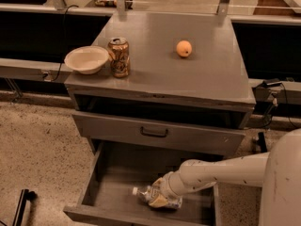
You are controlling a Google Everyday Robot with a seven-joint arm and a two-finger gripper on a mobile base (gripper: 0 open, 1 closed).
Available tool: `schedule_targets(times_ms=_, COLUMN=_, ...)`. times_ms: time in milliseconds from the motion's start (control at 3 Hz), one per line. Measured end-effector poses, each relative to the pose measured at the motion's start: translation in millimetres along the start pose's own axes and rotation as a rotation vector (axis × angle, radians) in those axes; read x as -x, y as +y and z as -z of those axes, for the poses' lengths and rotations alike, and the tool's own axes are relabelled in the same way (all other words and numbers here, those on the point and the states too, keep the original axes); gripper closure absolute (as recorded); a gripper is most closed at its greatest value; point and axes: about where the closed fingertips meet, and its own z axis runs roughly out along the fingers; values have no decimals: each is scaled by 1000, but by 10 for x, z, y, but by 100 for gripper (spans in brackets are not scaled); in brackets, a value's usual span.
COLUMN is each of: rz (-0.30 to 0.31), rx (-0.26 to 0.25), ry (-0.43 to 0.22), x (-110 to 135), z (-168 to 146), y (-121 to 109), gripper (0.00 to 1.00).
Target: Place blue plastic bottle into middle drawer
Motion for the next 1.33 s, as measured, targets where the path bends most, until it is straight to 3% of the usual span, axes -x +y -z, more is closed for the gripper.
schedule_targets(times_ms=667, rz=1, rx=-1, ry=-3, x=12, z=-19, y=1, gripper=13)
schedule_targets(times_ms=1000, rz=2, rx=1, ry=-3, x=15, z=-27, y=10, gripper=0)
schedule_targets(times_ms=1333, rz=20, rx=6, ry=6, x=76, z=-17, y=40, gripper=19)
